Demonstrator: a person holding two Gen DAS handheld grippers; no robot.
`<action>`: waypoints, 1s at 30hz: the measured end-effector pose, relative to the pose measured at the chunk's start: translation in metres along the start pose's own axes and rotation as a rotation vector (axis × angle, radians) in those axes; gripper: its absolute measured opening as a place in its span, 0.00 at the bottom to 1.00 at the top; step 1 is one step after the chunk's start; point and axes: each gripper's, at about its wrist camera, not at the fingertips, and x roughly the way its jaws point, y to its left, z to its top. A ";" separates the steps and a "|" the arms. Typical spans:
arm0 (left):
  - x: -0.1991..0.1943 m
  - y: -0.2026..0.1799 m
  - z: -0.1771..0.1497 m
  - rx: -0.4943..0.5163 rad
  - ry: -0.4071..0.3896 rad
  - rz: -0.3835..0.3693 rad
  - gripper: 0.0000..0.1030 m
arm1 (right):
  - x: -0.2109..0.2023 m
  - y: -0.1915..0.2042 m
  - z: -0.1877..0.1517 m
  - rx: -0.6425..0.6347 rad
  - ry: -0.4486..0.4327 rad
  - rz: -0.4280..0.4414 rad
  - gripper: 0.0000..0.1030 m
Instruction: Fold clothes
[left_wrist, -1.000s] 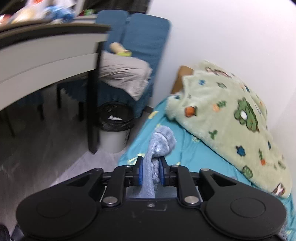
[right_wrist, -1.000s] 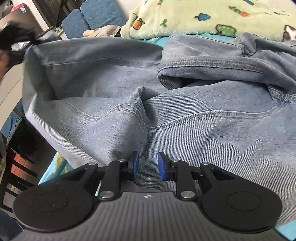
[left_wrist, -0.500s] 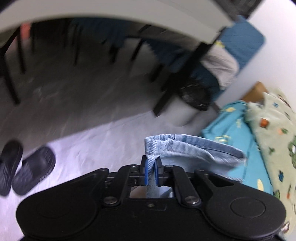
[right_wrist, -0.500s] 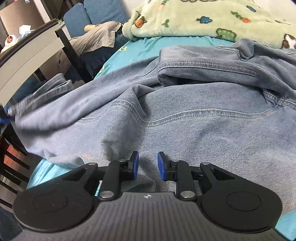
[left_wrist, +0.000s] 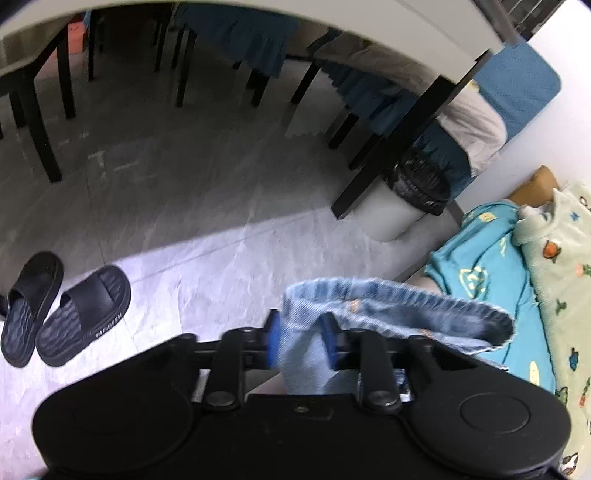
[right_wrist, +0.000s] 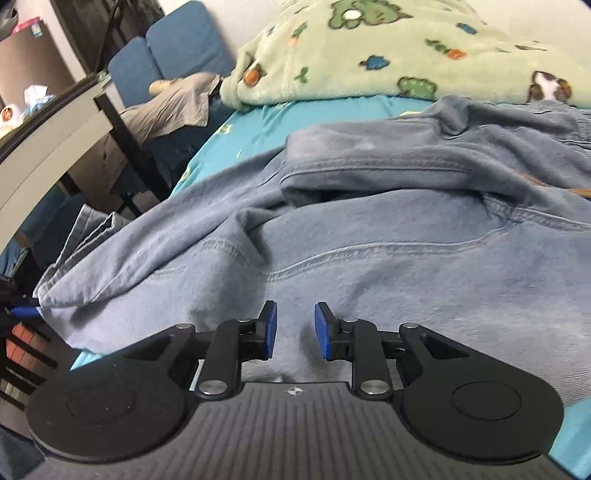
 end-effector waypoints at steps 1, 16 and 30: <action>-0.004 -0.003 0.000 0.018 -0.015 -0.008 0.32 | -0.002 -0.001 0.001 0.004 -0.007 -0.004 0.24; -0.011 -0.109 -0.050 0.420 -0.084 -0.204 0.59 | -0.010 -0.005 0.006 0.012 -0.040 -0.022 0.24; 0.035 -0.160 -0.074 0.832 -0.020 -0.247 0.63 | 0.005 -0.006 0.007 0.035 -0.007 0.009 0.24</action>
